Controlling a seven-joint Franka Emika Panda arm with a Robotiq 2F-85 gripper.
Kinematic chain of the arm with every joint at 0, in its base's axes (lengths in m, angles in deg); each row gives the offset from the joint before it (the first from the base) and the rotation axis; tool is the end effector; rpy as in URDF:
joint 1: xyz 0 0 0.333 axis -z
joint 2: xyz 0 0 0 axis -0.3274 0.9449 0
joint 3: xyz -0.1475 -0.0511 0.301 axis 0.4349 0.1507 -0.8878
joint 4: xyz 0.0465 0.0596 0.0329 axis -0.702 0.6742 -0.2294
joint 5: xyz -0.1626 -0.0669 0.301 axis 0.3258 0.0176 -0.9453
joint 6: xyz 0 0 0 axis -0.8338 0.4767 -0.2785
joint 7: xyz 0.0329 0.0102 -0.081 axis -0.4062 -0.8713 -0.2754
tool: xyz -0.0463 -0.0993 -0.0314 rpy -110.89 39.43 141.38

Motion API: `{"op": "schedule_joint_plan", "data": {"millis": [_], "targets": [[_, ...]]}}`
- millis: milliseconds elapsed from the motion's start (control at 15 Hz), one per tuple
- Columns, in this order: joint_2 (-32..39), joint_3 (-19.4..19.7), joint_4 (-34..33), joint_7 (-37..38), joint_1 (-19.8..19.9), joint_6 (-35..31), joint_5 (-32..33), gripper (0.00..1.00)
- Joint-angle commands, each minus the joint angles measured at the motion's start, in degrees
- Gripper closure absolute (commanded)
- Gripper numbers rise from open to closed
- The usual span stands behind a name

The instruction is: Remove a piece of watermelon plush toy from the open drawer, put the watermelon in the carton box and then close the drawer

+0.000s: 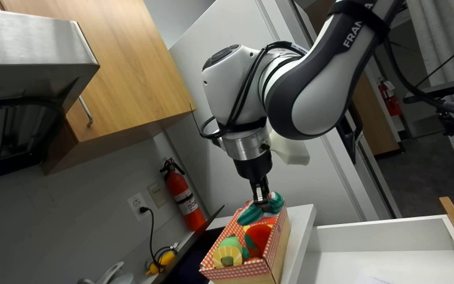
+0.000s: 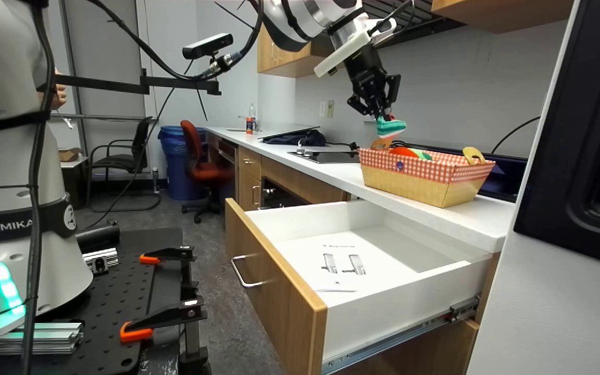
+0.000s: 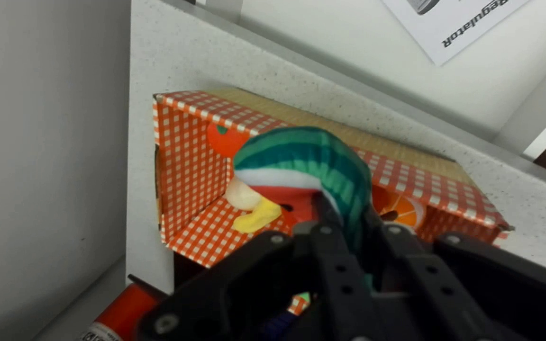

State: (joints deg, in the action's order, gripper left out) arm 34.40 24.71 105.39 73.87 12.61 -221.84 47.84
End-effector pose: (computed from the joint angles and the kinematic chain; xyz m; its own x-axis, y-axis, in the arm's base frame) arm 0.5584 0.1080 0.4608 0.8517 0.4704 0.2310 0.3439 -0.8343 0.4309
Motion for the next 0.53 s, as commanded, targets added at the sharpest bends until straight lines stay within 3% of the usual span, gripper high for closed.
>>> {"op": "schedule_joint_plan", "data": {"millis": [0, 467], "targets": [[3.07, 1.56, -3.19, 7.56, -1.25, -1.14, 7.47, 0.96], [7.66, 2.7, -6.52, 13.73, -1.33, -1.1, 13.81, 0.96]]}}
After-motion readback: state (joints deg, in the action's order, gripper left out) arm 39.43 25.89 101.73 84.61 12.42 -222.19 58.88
